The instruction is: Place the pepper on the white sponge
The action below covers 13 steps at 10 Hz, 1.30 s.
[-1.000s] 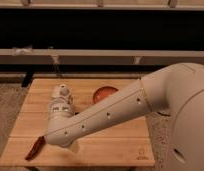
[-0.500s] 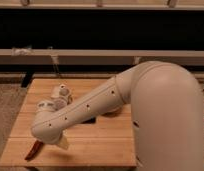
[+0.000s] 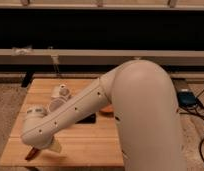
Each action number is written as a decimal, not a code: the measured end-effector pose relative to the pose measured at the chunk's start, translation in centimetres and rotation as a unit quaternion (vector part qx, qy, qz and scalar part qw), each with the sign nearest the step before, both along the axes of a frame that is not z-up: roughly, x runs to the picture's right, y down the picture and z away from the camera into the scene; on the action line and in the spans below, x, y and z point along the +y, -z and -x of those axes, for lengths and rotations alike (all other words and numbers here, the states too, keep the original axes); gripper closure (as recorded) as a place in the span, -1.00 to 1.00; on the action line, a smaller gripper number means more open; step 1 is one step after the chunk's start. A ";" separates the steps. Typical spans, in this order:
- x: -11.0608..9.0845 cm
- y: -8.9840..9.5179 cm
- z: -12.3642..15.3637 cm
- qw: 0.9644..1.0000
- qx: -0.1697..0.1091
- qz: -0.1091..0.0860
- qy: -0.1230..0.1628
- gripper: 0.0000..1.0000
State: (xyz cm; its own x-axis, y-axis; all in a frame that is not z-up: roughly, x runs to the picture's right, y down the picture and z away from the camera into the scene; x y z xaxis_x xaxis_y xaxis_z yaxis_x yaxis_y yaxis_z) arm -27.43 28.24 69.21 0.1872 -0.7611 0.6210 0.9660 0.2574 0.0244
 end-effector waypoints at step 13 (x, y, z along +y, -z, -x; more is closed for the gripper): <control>1.1 -5.7 6.4 0.999 0.038 -0.013 0.025 -0.13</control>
